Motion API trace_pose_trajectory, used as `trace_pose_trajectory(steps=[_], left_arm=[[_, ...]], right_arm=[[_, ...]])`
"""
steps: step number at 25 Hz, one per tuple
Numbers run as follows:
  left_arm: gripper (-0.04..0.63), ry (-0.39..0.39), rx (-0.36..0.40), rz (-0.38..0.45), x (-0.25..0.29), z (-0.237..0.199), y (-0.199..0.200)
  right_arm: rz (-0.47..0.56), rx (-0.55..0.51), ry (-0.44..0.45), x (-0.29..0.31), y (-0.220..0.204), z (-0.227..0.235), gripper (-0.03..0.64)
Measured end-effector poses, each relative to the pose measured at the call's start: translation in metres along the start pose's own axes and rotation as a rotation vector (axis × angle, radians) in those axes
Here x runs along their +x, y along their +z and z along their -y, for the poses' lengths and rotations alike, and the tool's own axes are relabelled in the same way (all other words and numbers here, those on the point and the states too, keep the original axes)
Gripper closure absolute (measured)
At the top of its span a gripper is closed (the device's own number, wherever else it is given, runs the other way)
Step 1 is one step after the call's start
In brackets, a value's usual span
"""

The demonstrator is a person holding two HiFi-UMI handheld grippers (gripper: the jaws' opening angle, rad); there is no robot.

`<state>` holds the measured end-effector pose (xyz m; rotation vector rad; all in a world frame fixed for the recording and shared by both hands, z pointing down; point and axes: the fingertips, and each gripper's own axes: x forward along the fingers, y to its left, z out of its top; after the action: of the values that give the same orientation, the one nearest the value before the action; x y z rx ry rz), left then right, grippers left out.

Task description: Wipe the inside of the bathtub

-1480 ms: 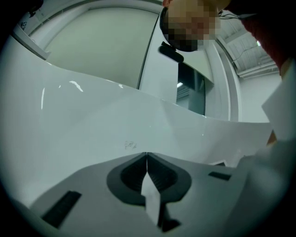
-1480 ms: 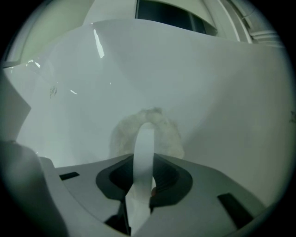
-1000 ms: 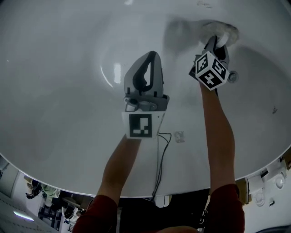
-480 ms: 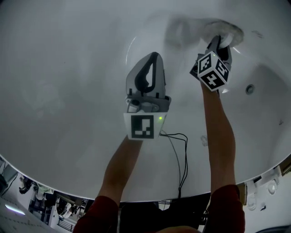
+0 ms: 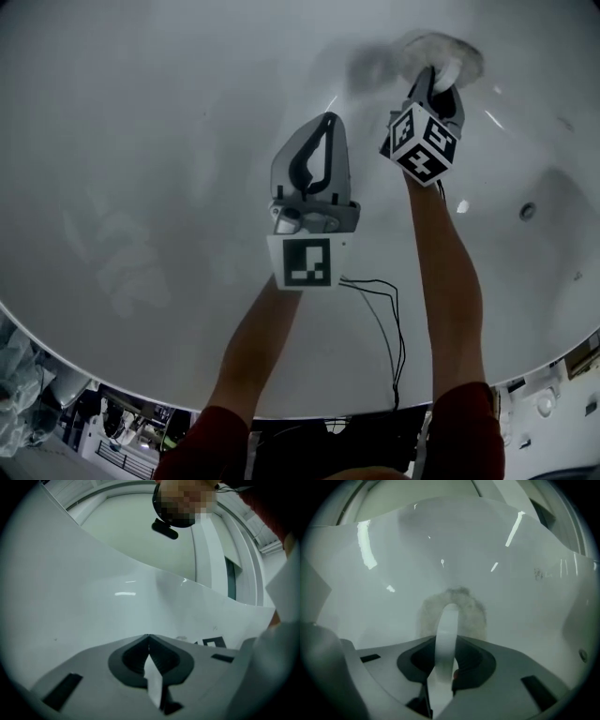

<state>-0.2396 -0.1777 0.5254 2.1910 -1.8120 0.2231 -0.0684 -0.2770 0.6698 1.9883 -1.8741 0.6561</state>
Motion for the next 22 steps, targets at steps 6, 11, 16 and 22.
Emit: trace_pose_trajectory(steps=[6,11,16,22], left_arm=[[0.58,0.031,-0.007,-0.027,-0.003,0.03,-0.012],[0.58,0.048,-0.003,-0.018,-0.011,0.044,-0.018],[0.58,0.039,0.003,-0.016,-0.004,-0.024,0.012],[0.58,0.015,0.033,-0.012,0.001,-0.013,0.041]], right_arm=[[-0.008,-0.016,0.021,-0.005,-0.004,0.02,0.525],[0.002,-0.112,0.146,-0.017,-0.007,-0.006,0.525],[-0.041,-0.177,0.179,0.0,0.005,-0.082,0.525],[0.008,-0.22,0.22,-0.022,0.043,-0.079,0.525]])
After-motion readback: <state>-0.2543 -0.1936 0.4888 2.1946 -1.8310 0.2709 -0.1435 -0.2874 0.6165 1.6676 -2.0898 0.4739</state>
